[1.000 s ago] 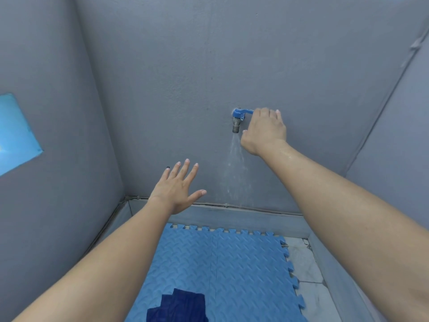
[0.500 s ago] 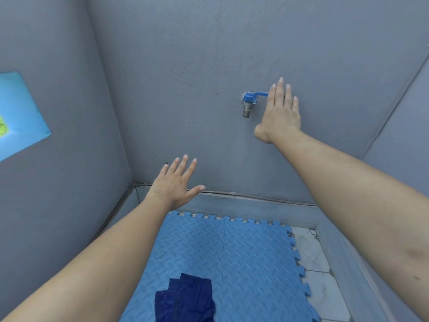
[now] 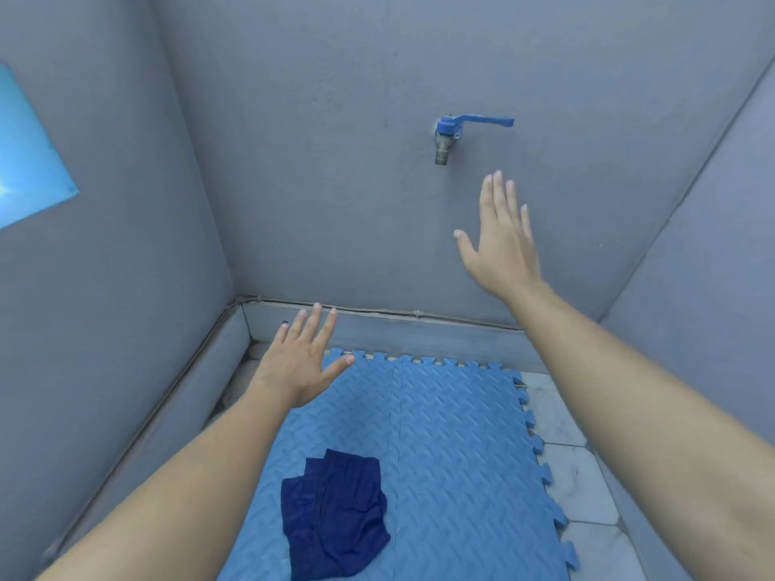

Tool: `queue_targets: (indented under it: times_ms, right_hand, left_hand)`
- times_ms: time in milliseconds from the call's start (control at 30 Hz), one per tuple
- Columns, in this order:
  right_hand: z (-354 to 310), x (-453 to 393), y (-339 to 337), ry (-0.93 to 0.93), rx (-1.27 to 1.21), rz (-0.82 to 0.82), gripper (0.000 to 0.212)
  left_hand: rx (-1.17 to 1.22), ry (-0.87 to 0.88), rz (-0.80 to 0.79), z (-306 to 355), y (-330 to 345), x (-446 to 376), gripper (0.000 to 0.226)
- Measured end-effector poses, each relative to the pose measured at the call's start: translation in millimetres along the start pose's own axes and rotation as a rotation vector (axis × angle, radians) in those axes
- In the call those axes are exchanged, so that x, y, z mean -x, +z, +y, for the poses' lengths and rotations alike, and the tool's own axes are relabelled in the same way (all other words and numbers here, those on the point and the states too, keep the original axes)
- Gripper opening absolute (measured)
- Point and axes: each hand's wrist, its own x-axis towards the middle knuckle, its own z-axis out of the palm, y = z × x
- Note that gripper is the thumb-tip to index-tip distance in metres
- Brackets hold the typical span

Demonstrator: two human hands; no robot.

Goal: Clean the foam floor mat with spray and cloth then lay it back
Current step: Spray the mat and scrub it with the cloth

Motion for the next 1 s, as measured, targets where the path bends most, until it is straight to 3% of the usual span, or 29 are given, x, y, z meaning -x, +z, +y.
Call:
queue_targets:
  times_ms: [33,100,167,233,333,433,633,733,867,933,1000]
  right_hand:
    - [13,36,27,0.016,-0.022,-0.032,0.078]
    - [45,119,86,0.135,-0.021,-0.244,0.075]
    - [84,208,140,0.317,0.052,-0.509,0.073]
    - [110,287,175,0.453,0.092,-0.623,0.073]
    - [115,341,199,0.471,0.118,-0.556,0.078]
    - [116,341,205,0.461,0.141,-0.498,0.078]
    - [121,346,213,0.438,0.18,-0.439,0.072]
    - [127,349,219,0.429,0.162,-0.373,0.068]
    - [130,352,222,0.439,0.121,-0.348,0.067]
    - [130,353,221,0.442,0.102,-0.345,0.066]
    - [131,352,220,0.443,0.1,-0.342,0.066]
  left_hand:
    - [0.0,-0.006,-0.048,4,22,10,0.101]
    - [0.05,-0.017,-0.159,14,70,39,0.113]
    - [0.124,-0.054,-0.271,27,128,77,0.114]
    - [0.129,-0.054,-0.349,38,185,113,0.107]
    - [0.159,-0.047,-0.308,41,244,136,0.095]
    - [0.123,-0.063,-0.172,51,249,122,0.085]
    - [0.181,-0.069,-0.062,115,260,26,0.07]
    - [0.194,0.027,-0.077,183,267,-39,0.067]
    - [0.12,0.273,-0.222,257,265,-92,0.069]
    - [0.142,0.302,-0.233,260,262,-108,0.061]
    - [0.212,0.209,-0.185,234,262,-119,0.059]
